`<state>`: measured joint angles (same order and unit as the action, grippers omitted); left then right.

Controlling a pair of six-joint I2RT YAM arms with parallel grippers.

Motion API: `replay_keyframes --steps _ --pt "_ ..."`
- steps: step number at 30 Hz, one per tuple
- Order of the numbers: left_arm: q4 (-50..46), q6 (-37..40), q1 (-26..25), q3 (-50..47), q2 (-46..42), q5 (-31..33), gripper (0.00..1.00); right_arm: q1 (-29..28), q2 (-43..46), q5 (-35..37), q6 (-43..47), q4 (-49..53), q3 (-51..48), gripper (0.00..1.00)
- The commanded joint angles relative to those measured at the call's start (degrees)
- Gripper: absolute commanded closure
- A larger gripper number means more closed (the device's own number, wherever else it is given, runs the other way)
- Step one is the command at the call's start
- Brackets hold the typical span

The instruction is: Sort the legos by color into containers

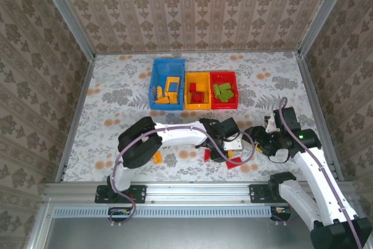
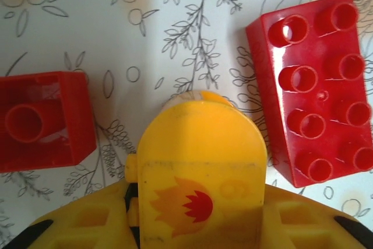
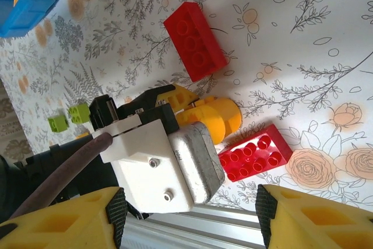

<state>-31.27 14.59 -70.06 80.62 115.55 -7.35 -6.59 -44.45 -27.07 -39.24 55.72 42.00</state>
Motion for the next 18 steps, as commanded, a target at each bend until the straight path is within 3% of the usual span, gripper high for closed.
replay_keyframes --steps 1,8,13,15,18 --pt "1.72 -1.64 -0.87 -2.31 -4.78 4.23 0.73 0.93 0.60 -4.22 -0.31 -2.20 3.61 0.36" --pt "1.99 -6.67 1.70 -6.91 -16.16 10.07 0.75 4.07 -2.27 -9.23 1.26 -12.42 12.02 0.33" --pt "1.75 -12.51 9.00 -9.78 -25.47 11.04 0.75 4.51 -4.03 -16.67 1.58 -24.50 15.17 0.32" --pt "1.09 -15.08 13.38 -9.88 -28.32 10.46 0.75 2.12 -5.24 -16.65 4.64 -27.25 16.42 0.31" --pt "-0.33 -19.24 20.58 -9.38 -30.87 10.20 0.74 -7.56 -8.51 -8.87 14.78 -25.30 19.70 0.28"
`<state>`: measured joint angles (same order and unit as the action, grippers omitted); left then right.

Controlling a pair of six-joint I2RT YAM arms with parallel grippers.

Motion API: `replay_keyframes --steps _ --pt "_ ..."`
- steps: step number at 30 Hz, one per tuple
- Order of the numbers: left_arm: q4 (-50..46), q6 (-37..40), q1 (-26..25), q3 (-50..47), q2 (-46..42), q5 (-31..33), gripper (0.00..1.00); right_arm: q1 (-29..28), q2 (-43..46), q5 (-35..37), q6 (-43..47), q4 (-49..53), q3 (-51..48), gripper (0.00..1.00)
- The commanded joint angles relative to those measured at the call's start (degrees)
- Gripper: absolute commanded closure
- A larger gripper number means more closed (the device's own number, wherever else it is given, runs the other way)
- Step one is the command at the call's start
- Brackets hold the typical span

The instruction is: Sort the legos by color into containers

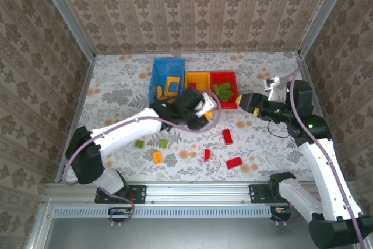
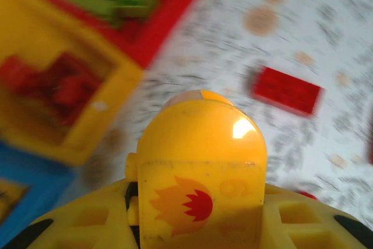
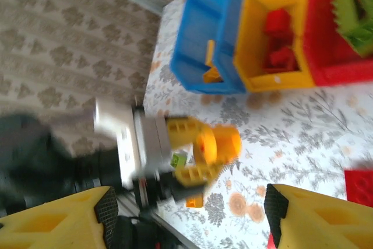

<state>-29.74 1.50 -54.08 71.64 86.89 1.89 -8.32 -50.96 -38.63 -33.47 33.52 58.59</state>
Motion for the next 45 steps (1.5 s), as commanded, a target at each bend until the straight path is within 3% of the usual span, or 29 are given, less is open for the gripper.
replay_keyframes --steps 1,7,10,18,25,30,37,45 --pt "-2.43 -7.50 7.06 0.00 -2.70 1.00 0.74 -10.27 -3.52 6.88 12.13 -3.02 4.22 0.27" --pt "-7.00 -14.93 19.18 5.25 1.99 1.51 0.74 -27.23 -13.40 24.72 18.14 -17.35 3.88 0.27" --pt "-9.41 -15.08 22.43 10.56 8.04 2.07 0.74 -31.96 -20.75 30.31 21.81 -19.72 7.44 0.27" --pt "-13.73 -15.87 27.55 26.89 25.67 0.10 0.70 -33.19 -30.84 30.72 23.33 -20.52 13.19 0.26" --pt "-17.64 -16.57 29.54 35.76 34.03 0.12 0.53 -33.20 -31.94 30.37 23.37 -19.86 12.09 0.25" --pt "-17.70 -17.23 29.56 35.54 33.14 -0.19 0.40 -33.22 -32.10 30.59 24.10 -19.09 11.04 0.23" --pt "-16.87 -18.78 28.80 33.16 27.04 -0.31 0.35 -33.25 -31.50 31.86 25.21 -17.80 8.77 0.23" --pt "-14.95 -29.48 28.28 17.89 7.41 3.91 0.31 -39.80 -35.59 32.06 32.57 -15.25 10.01 0.23"
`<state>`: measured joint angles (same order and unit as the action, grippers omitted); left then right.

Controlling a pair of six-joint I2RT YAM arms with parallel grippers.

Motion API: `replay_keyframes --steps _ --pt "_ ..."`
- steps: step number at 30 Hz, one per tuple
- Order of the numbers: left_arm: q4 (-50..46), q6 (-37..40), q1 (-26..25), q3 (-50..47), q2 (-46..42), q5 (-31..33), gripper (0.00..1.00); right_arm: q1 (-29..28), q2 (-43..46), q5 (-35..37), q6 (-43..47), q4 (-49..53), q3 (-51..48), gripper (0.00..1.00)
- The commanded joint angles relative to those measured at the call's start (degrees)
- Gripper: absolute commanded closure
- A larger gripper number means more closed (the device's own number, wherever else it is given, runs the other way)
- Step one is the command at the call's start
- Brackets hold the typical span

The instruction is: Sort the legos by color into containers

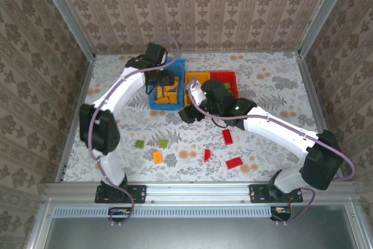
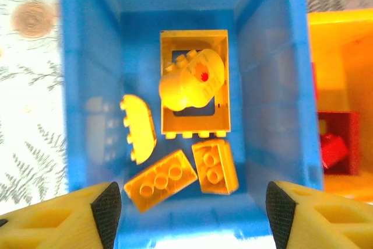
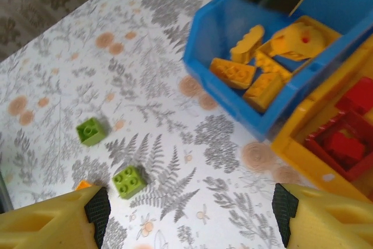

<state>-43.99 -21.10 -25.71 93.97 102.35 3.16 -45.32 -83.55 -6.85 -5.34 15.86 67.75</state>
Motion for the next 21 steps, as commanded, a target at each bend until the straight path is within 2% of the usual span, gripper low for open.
replay_keyframes --steps 1,8,13,17,21 --pt "-1.59 -9.31 -0.04 -7.56 -11.56 3.57 0.31 -4.24 -4.48 -0.14 5.23 2.55 1.50 0.23" --pt "-8.95 -20.33 -0.06 -28.53 -34.42 4.07 0.32 -10.73 -16.88 0.13 7.67 2.20 5.50 0.23" --pt "-12.62 -27.49 -0.03 -39.45 -50.68 -0.23 0.31 -11.80 -25.52 1.77 11.50 4.61 9.75 0.22" --pt "-19.23 -33.18 0.40 -42.83 -56.92 -3.75 0.29 -12.11 -30.49 1.58 14.37 6.12 12.60 0.21" --pt "-25.07 -34.70 0.40 -43.00 -59.49 -4.42 0.29 -12.69 -34.90 1.90 15.58 8.19 16.12 0.21"
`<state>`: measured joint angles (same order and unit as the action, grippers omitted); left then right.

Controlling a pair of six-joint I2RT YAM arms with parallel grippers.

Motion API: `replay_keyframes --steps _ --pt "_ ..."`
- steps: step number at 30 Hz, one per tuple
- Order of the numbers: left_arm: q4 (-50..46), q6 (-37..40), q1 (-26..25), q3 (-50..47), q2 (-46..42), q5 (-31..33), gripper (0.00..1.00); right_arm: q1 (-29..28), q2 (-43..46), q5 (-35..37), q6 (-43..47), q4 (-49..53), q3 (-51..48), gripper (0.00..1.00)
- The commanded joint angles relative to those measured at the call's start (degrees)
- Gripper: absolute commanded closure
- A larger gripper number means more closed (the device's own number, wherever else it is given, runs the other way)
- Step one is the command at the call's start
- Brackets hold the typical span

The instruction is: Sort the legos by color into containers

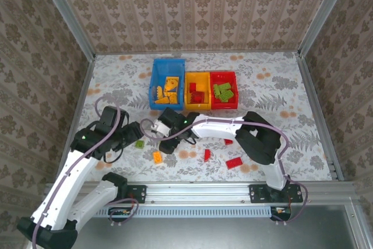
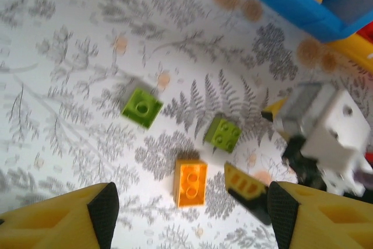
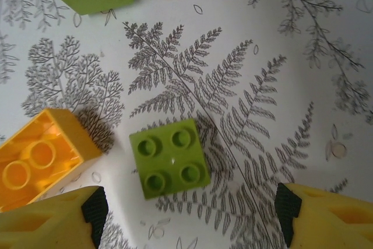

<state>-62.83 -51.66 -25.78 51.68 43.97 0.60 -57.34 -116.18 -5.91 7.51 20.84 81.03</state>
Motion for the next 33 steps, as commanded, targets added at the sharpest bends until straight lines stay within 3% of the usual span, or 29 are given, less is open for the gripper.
replay_keyframes --steps 1,8,11,15,20,25,30,33 --pt "-7.14 -4.41 0.47 -0.71 -2.16 -1.58 0.29 -0.67 -2.95 1.09 2.68 3.16 3.31 0.22" --pt "-7.99 -5.73 0.60 -1.61 -4.49 -1.79 0.29 -0.69 -7.82 0.15 2.30 5.76 8.45 0.29" --pt "-7.47 -5.23 0.58 -1.00 -4.43 -1.63 0.29 -0.71 -9.43 0.63 1.59 6.86 10.20 0.38" --pt "-4.63 -3.79 0.60 -0.89 -4.38 -2.72 0.29 -0.62 -10.07 0.90 0.75 7.91 11.12 0.59" --pt "4.85 -1.99 0.56 -2.19 -4.68 -7.50 0.29 0.43 -4.31 2.52 -1.05 5.70 8.97 0.69" --pt "19.01 0.83 -0.02 -0.57 -1.23 -11.57 0.28 7.11 7.82 3.51 -8.58 2.37 3.84 0.69" --pt "27.30 7.20 -7.64 7.17 10.08 -10.88 0.27 17.73 19.39 6.54 -16.27 -0.42 -4.12 0.68" --pt "28.78 13.38 -13.64 13.51 18.54 -9.05 0.27 25.82 22.01 9.09 -21.67 1.08 -6.65 0.69"
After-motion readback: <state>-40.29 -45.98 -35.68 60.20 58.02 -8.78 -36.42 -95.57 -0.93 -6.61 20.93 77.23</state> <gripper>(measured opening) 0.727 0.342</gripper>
